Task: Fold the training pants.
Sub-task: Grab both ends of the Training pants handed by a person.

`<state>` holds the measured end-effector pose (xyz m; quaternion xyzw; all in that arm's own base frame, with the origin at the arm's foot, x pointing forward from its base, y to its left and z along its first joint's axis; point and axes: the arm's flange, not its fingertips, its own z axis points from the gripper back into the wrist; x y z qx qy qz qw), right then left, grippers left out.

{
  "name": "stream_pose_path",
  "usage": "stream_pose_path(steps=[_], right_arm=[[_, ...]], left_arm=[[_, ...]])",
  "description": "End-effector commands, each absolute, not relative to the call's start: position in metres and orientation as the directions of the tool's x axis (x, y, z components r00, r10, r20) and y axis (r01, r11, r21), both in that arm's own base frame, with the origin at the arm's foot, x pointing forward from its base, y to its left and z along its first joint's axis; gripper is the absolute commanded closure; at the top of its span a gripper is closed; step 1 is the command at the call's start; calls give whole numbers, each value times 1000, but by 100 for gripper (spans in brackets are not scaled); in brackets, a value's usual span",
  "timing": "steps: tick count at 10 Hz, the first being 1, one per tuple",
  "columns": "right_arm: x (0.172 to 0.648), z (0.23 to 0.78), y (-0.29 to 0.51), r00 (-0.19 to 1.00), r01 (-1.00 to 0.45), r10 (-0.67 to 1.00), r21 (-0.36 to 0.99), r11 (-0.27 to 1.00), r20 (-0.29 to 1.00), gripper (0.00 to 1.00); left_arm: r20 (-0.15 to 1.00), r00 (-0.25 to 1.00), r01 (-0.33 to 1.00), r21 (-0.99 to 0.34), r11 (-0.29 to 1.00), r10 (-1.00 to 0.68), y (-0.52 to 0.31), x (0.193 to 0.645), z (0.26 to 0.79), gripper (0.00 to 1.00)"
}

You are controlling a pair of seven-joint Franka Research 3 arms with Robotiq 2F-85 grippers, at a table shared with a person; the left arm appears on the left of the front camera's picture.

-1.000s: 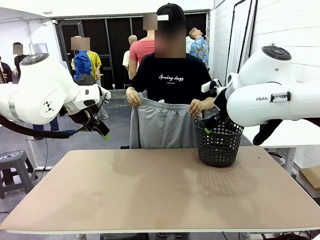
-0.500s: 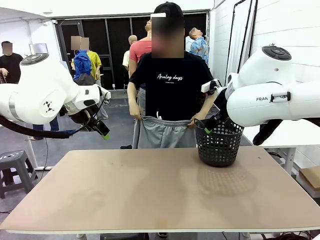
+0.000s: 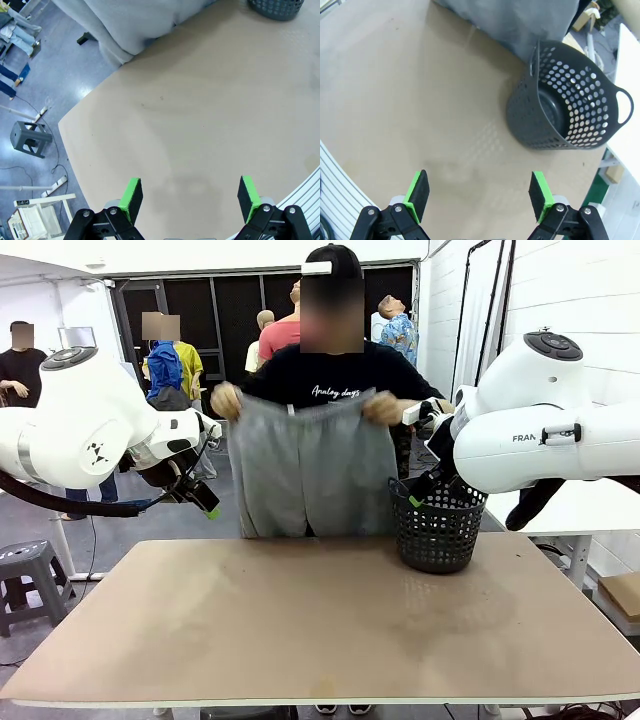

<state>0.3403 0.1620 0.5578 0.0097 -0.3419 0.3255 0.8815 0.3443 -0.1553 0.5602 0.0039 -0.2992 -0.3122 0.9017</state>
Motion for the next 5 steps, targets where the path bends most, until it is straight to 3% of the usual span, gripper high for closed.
stream_pose_path(steps=[1, 5], right_arm=[[341, 554, 162, 553, -584, 567, -202, 786, 610, 0], [341, 554, 162, 553, -584, 567, -202, 786, 610, 0]], left_arm=[[539, 624, 563, 190, 804, -565, -155, 345, 561, 0], [539, 624, 563, 190, 804, -565, -155, 345, 561, 0]])
